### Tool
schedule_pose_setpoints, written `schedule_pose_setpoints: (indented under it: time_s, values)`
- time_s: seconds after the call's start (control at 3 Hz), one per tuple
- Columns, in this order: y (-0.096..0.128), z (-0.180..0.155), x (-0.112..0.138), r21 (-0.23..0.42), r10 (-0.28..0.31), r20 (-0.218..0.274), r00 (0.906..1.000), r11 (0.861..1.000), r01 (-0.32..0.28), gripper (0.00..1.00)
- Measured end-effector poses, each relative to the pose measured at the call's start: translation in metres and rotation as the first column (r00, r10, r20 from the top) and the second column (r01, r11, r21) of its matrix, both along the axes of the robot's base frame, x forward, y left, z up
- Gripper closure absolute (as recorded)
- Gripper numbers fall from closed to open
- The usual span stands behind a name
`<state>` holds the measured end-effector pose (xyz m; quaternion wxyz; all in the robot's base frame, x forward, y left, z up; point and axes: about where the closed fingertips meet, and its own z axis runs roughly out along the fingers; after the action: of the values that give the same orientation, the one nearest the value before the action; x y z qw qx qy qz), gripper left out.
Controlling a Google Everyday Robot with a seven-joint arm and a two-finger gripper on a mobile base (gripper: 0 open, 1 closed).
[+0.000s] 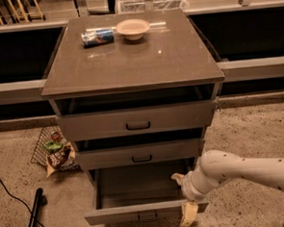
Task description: Close bottom drawer
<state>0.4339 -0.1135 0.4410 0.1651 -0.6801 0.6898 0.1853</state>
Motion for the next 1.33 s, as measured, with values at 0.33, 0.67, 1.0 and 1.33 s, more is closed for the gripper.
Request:
schedule_pose_setpoints:
  time_s: [0.33,0.67,1.0,1.33]
  values:
    - [-0.001,-0.057,0.007,0.012,0.052,-0.031,0.9982,0.999,-0.051,0.00]
    - [0.000,-0.107,0.007,0.026,0.087,-0.069,0.9938,0.996,-0.086,0.00]
    - [0.000,-0.107,0.007,0.026,0.087,-0.069,0.9938,0.996,-0.086,0.00]
    - [0.001,-0.129,0.008,0.034,0.122,-0.092,0.9883,0.992,-0.119,0.00]
